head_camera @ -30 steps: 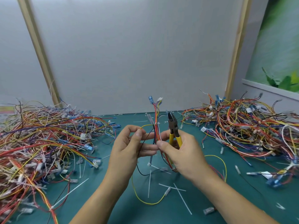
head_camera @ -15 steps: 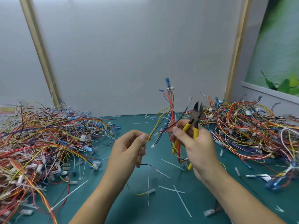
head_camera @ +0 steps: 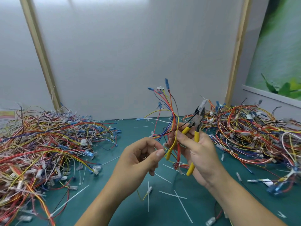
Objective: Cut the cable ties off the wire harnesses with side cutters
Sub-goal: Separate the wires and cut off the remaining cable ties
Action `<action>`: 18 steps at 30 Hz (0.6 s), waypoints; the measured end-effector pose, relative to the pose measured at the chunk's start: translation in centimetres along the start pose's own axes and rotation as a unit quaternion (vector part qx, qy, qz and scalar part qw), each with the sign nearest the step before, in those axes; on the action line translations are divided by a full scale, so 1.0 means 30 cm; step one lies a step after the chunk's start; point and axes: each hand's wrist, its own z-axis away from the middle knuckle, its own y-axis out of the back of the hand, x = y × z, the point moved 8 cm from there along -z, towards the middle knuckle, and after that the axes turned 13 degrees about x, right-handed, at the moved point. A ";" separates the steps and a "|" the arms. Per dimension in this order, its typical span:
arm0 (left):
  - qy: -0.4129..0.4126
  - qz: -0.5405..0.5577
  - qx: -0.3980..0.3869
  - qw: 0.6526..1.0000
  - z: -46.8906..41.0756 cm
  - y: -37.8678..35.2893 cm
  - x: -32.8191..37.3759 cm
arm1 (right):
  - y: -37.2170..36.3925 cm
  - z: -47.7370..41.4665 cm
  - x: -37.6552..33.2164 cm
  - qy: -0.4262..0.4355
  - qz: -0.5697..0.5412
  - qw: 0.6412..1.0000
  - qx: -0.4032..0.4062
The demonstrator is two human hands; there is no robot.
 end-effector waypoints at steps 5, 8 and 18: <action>0.014 0.023 -0.011 1.000 -0.001 0.000 -0.008 | 0.001 -0.011 -0.009 -0.005 -0.030 1.000 -0.010; 0.019 0.018 -0.011 1.000 -0.003 0.004 -0.018 | -0.001 -0.014 -0.020 -0.003 -0.046 0.999 -0.018; 0.014 -0.089 0.001 0.996 0.004 -0.014 -0.070 | -0.009 -0.009 -0.018 -0.029 -0.065 0.997 -0.033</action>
